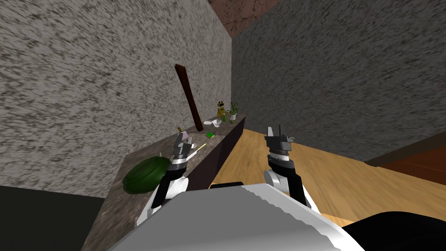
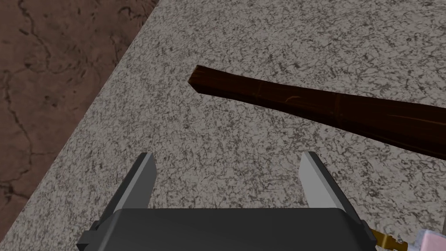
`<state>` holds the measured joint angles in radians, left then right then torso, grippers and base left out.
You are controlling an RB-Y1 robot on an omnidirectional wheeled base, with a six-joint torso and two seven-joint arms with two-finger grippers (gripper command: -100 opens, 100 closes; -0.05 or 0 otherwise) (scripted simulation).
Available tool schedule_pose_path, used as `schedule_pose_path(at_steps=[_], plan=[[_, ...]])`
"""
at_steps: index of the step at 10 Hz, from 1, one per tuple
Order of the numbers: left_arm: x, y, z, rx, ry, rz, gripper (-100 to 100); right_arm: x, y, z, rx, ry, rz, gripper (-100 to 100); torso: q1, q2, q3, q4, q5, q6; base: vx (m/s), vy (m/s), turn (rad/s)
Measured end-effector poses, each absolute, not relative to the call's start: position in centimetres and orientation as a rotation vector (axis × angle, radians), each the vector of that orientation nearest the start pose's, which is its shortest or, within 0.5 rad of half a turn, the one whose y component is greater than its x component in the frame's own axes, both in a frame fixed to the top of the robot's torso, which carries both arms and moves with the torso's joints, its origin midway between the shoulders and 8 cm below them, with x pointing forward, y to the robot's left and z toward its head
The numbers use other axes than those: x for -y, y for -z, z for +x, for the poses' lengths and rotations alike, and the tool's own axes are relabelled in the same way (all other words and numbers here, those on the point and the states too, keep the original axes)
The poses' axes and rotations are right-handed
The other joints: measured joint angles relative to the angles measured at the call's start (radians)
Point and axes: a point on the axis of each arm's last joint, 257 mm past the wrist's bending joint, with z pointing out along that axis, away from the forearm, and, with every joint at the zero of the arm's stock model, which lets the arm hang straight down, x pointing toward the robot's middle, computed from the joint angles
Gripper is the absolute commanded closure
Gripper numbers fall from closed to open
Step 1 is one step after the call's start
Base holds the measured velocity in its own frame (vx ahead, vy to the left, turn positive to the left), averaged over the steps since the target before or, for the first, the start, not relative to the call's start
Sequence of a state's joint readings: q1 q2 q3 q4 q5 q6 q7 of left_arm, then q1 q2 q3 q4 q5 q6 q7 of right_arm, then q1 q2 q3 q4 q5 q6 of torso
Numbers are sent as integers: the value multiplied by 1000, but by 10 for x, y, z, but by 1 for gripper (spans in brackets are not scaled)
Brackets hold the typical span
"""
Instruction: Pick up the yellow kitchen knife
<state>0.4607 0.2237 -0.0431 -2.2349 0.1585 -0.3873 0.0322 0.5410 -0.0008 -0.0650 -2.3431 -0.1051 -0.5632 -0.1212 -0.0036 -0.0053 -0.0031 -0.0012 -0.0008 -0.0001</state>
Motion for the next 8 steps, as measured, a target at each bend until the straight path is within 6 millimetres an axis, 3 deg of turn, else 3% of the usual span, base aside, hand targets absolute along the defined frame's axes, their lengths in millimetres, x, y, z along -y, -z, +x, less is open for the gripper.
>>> schedule_pose_path(at_steps=[8], plan=[[-283,75,405,-1001,1508,-998,-100,311,-53,310,-451,-1421,672,0,-1,1,0,0,0,0,64,-64,77]])
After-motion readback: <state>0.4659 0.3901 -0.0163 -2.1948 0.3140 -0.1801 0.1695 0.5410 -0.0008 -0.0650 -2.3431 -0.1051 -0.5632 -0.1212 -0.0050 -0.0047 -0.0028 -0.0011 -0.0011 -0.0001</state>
